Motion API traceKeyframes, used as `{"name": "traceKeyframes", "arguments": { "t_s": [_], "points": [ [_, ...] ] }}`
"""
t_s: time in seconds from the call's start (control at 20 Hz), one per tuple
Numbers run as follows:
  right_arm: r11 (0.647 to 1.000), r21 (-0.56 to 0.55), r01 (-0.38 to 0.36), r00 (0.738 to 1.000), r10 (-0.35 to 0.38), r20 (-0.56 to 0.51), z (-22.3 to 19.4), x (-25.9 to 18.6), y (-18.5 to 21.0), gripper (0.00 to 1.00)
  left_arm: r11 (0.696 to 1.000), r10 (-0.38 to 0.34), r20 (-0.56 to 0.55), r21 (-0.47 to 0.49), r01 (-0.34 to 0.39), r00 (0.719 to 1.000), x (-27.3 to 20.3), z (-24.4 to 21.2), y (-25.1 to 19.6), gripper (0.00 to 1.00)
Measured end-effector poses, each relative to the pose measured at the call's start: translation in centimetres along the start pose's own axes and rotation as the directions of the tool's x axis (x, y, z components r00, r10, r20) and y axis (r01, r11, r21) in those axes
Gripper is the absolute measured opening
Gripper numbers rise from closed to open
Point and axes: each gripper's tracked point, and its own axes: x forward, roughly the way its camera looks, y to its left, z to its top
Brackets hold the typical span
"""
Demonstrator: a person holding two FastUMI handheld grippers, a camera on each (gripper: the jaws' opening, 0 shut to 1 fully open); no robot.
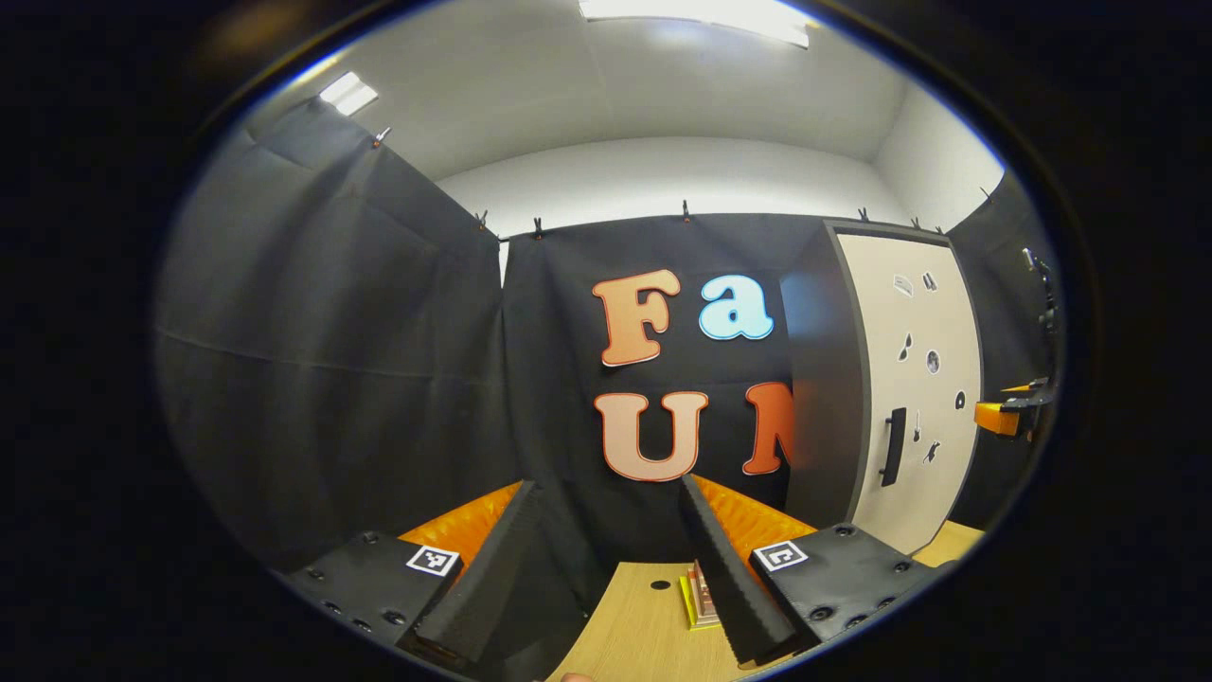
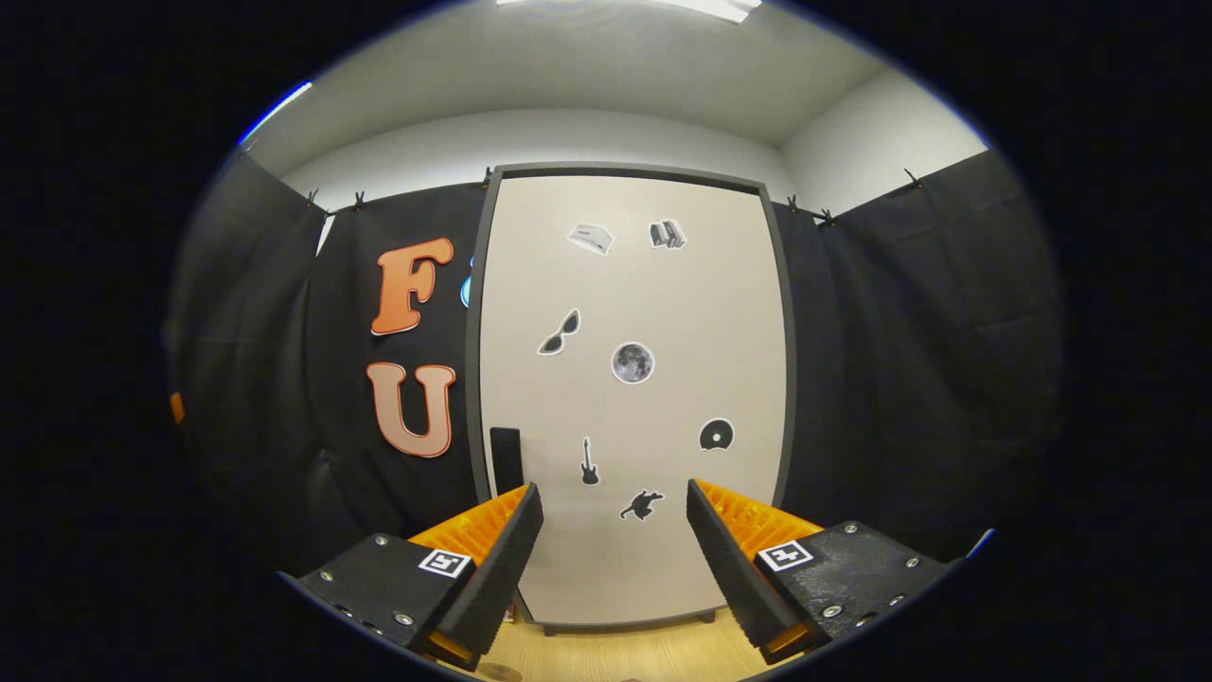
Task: Open the cabinet door with the right hand, grasp the bottle in the cabinet with the left hand and place it on the coaster, then close the cabinet door with the right hand.
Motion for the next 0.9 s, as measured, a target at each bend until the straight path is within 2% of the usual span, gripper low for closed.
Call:
{"name": "traceKeyframes", "arguments": {
  "t_s": [0.45, 0.65, 0.7, 0.9],
  "points": [
    [0.996, -0.005, -0.091, 0.992, 0.090, -0.086, -5.2, 8.0, 6.4, 0.95, 0.999, 0.048, -0.022, 0.021, -0.047, 0.999, -0.3, -1.2, 2.2, 0.97],
    [0.996, -0.021, -0.091, 0.990, 0.088, -0.113, -7.2, 10.8, 7.6, 0.94, 0.997, 0.074, -0.030, 0.024, -0.073, 0.997, -0.6, -1.7, 3.3, 0.97],
    [0.996, -0.035, -0.083, 0.990, 0.079, -0.115, -7.5, 11.4, 7.7, 0.93, 0.996, 0.081, -0.031, 0.026, -0.080, 0.996, -0.7, -1.8, 3.7, 0.97],
    [0.995, -0.048, -0.086, 0.989, 0.079, -0.127, -8.5, 13.0, 8.3, 0.77, 0.994, 0.108, -0.040, 0.026, -0.107, 0.993, -0.9, -2.3, 5.0, 0.97]
  ]
}}
